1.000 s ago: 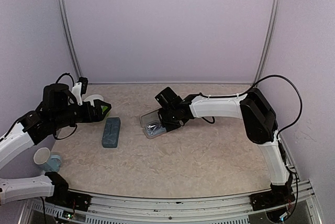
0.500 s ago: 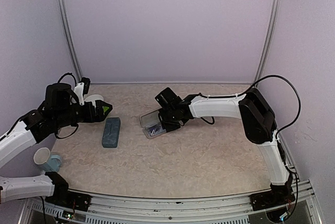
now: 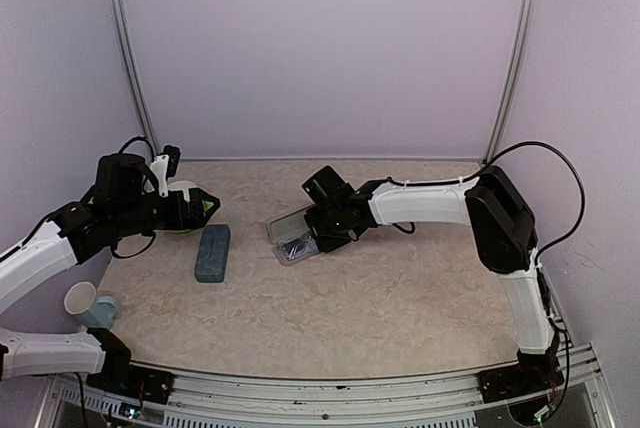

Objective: Organize the sunglasses
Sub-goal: Place the sunglasses in the sunglasses case, then close the case with sunglasses at the center of the board.

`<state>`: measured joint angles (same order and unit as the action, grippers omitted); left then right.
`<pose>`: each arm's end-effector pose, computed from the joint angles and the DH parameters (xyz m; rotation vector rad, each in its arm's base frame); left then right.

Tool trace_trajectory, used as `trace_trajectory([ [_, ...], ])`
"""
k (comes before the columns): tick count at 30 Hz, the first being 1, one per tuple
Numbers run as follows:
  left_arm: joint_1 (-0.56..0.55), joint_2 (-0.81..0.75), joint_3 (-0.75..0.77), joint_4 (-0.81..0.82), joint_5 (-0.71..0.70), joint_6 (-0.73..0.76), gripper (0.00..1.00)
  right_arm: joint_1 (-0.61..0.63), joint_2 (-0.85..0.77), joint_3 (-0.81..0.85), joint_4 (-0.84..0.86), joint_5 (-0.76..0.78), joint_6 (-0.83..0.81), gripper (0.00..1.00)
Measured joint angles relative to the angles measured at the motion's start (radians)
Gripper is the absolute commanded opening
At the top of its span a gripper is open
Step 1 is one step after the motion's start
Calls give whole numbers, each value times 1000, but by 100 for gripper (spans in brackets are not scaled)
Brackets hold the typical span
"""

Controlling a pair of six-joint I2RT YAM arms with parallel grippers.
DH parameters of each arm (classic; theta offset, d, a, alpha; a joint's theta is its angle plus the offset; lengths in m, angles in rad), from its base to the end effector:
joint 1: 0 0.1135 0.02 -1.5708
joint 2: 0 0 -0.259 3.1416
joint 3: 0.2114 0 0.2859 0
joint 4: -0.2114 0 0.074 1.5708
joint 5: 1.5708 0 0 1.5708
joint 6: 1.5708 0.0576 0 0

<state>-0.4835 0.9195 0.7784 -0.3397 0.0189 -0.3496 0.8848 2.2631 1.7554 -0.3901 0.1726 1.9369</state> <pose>0.2340 -0.1241 0.2787 0.1521 2.0892 -0.5319 0.3499 0.4118 0.1272 1.4413 2.3178 0.9045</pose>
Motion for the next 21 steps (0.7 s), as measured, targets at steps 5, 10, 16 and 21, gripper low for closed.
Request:
trace_trajectory([
  [5, 19, 113, 64, 3, 18, 22, 95, -10, -112, -120, 26, 3, -90, 48],
  [10, 36, 269, 155, 20, 35, 49, 92, -16, -276, -305, 75, 10, -167, 32],
  [16, 73, 515, 300, 33, 45, 70, 86, -16, -370, -560, 210, -32, -203, 6],
  [21, 90, 716, 441, 35, 46, 89, 81, -17, -314, -607, 296, -103, -244, 0],
])
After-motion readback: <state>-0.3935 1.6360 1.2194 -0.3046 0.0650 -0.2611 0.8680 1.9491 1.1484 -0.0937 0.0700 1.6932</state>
